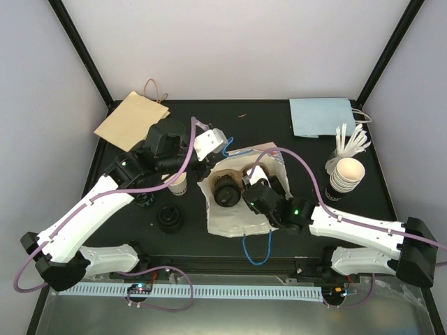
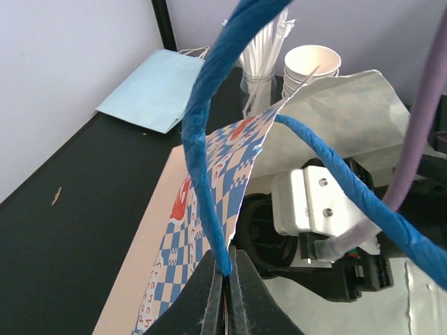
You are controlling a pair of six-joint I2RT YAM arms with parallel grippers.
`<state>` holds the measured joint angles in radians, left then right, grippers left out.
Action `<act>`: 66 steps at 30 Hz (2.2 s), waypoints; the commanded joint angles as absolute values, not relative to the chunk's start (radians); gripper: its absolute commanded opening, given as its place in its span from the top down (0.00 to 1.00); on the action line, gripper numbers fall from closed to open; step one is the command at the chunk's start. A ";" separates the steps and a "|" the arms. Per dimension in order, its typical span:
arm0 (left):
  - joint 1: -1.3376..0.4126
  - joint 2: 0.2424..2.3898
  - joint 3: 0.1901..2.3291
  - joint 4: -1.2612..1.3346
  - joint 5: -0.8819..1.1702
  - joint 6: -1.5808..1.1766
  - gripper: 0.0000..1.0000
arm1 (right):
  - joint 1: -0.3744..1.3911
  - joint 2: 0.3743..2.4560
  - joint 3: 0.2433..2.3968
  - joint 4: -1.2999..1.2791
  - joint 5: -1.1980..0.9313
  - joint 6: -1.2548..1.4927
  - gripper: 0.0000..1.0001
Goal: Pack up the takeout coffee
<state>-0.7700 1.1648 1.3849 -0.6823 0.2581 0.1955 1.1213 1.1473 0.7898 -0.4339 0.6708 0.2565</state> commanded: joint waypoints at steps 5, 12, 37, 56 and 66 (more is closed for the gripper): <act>-0.776 1.157 1.391 -0.639 0.320 0.170 0.99 | 1.082 1.187 0.800 -0.381 0.689 0.252 0.39; -0.776 1.163 1.388 -0.638 0.337 0.166 0.98 | 1.067 1.210 0.794 -0.363 0.683 0.248 0.39; -0.702 1.312 1.563 -0.798 0.535 0.003 0.98 | 1.016 1.205 0.883 -0.566 0.509 0.184 0.40; -0.555 1.422 1.558 -0.839 0.774 -0.076 0.98 | 0.957 1.297 0.969 -0.660 0.313 0.128 0.40; -0.531 1.450 1.561 -0.867 0.778 -0.055 0.98 | 0.929 1.344 0.977 -0.631 0.281 0.106 0.40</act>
